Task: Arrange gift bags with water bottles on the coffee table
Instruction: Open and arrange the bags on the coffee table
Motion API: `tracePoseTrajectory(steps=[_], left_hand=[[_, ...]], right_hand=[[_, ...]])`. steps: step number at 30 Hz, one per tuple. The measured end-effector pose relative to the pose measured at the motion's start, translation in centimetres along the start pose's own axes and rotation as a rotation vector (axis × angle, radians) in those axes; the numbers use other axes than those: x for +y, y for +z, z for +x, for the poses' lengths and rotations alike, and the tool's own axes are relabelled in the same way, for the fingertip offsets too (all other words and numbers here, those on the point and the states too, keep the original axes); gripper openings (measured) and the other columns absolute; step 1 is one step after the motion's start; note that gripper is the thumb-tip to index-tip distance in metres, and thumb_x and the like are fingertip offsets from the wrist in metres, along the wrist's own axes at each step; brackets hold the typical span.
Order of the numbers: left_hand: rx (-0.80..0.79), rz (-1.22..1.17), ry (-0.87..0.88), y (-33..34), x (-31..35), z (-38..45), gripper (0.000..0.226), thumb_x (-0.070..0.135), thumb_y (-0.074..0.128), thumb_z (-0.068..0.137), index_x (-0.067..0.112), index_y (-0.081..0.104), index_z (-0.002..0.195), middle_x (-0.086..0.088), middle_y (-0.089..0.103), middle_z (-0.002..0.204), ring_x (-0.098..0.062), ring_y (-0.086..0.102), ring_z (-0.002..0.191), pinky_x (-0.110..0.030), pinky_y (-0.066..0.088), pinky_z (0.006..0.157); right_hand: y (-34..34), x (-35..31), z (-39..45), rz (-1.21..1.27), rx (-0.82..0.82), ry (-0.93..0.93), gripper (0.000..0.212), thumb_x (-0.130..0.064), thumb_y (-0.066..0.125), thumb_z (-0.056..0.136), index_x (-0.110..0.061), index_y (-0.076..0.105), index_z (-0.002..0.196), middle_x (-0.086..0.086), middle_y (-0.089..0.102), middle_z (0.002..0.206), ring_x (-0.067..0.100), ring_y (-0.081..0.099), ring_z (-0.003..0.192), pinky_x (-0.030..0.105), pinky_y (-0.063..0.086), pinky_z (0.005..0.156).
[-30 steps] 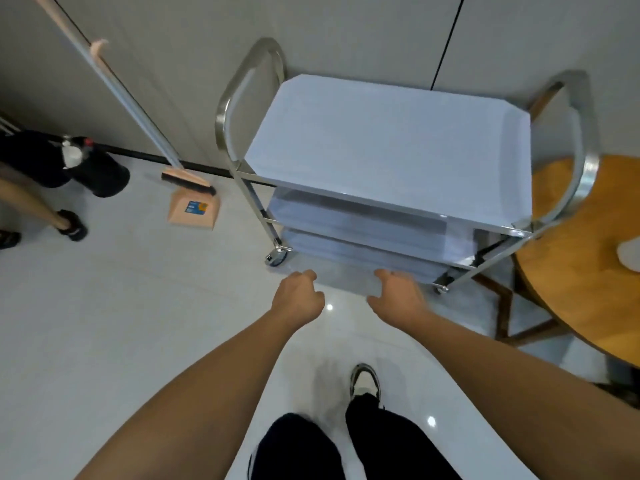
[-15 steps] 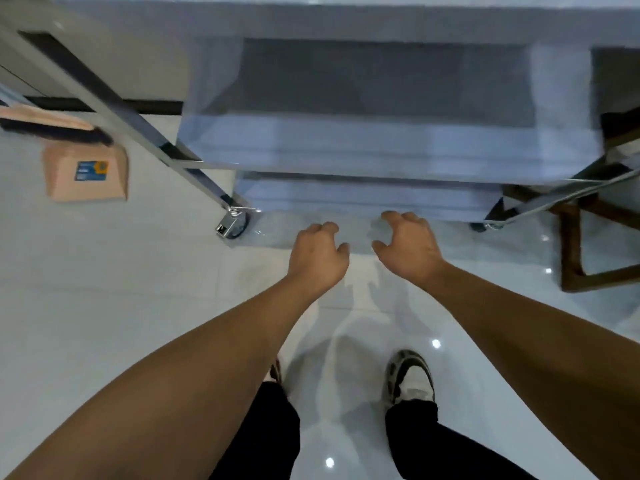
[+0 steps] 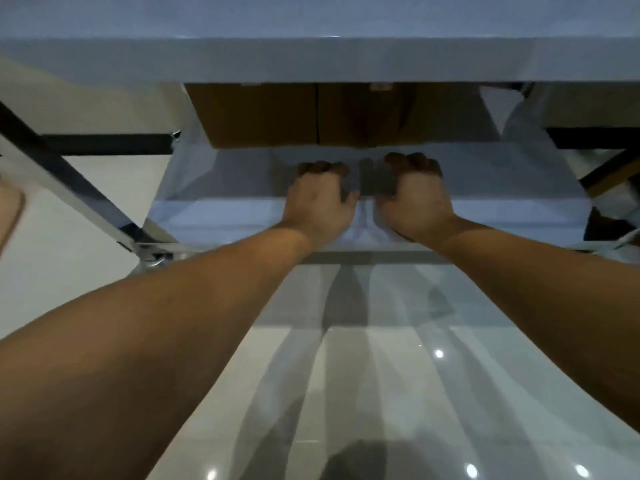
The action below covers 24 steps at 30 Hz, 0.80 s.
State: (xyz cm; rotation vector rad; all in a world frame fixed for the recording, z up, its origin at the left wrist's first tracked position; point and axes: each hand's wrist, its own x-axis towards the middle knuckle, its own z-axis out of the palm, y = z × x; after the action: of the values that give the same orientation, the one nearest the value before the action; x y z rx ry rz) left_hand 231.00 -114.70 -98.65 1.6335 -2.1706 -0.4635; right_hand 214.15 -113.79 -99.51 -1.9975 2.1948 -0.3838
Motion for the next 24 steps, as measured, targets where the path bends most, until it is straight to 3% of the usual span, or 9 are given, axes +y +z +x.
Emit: tracePoseTrajectory(steps=[3, 9, 12, 16, 19, 21, 24], left_hand=[[0.003, -0.014, -0.057, 0.7, 0.2, 1.3, 0.047, 0.034, 0.06, 0.096, 0.014, 0.057, 0.138, -0.012, 0.06, 0.133, -0.033, 0.051, 0.125, -0.04, 0.045, 0.104], [0.067, -0.15, -0.08, 1.9, 1.4, 0.7, 0.037, 0.029, 0.061, 0.087, 0.016, 0.068, 0.121, -0.011, 0.069, 0.115, -0.033, 0.06, 0.109, -0.041, 0.052, 0.094], [0.069, -0.186, -0.12, 1.8, 1.0, 1.7, 0.034, 0.018, 0.063, 0.09, 0.011, 0.065, 0.123, -0.013, 0.068, 0.119, -0.031, 0.059, 0.113, -0.033, 0.049, 0.093], [0.053, -0.302, -0.242, 1.3, 0.6, 2.3, 0.041, 0.022, 0.063, 0.093, 0.017, 0.06, 0.133, -0.008, 0.062, 0.133, -0.025, 0.056, 0.123, -0.018, 0.038, 0.091], [0.065, -0.329, -0.281, 1.4, 0.5, 2.4, 0.027, 0.034, 0.059, 0.097, 0.019, 0.066, 0.119, -0.005, 0.066, 0.117, -0.025, 0.06, 0.115, -0.018, 0.034, 0.079], [0.108, -0.415, -0.324, 1.4, 0.6, 2.4, 0.033, 0.047, 0.055, 0.099, 0.017, 0.067, 0.108, -0.003, 0.066, 0.103, -0.025, 0.061, 0.103, -0.023, 0.036, 0.076], [0.194, -0.828, -0.527, 0.8, 0.8, 3.9, 0.063, 0.068, 0.053, 0.091, 0.022, 0.058, 0.134, -0.003, 0.063, 0.125, -0.027, 0.059, 0.113, -0.035, 0.044, 0.095]], right_hand=[[-0.2, 0.3, 1.3, -0.046, 0.006, 0.019, 0.058, -0.031, 0.063, 0.08, -0.021, 0.049, 0.135, 0.014, 0.052, 0.135, 0.039, 0.047, 0.12, 0.042, 0.042, 0.097], [-0.1, -1.6, 2.1, -0.139, -0.057, -0.125, 0.075, -0.033, 0.07, 0.082, -0.021, 0.036, 0.148, 0.01, 0.039, 0.152, 0.038, 0.031, 0.139, 0.045, 0.037, 0.104], [0.5, -1.6, 4.0, -0.128, -0.054, -0.052, 0.08, -0.04, 0.07, 0.083, -0.025, 0.03, 0.151, 0.006, 0.037, 0.154, 0.037, 0.03, 0.139, 0.045, 0.034, 0.107], [-0.1, -2.2, 5.3, -0.034, -0.015, 0.02, 0.083, -0.049, 0.065, 0.088, -0.031, 0.022, 0.156, 0.01, 0.046, 0.148, 0.039, 0.034, 0.137, 0.046, 0.035, 0.108], [-0.7, -3.0, 4.3, 0.027, -0.045, 0.089, 0.065, -0.047, 0.064, 0.091, -0.025, 0.038, 0.147, 0.015, 0.052, 0.138, 0.039, 0.042, 0.13, 0.044, 0.04, 0.104], [-0.4, -3.0, 3.2, -0.031, -0.006, 0.021, 0.049, -0.04, 0.068, 0.088, -0.019, 0.056, 0.13, 0.014, 0.061, 0.124, 0.037, 0.049, 0.122, 0.041, 0.042, 0.098], [0.8, -2.4, 1.0, -0.07, 0.28, -0.295, 0.018, -0.018, 0.077, 0.072, -0.012, 0.069, 0.087, 0.012, 0.07, 0.082, 0.038, 0.061, 0.092, 0.038, 0.047, 0.08]])
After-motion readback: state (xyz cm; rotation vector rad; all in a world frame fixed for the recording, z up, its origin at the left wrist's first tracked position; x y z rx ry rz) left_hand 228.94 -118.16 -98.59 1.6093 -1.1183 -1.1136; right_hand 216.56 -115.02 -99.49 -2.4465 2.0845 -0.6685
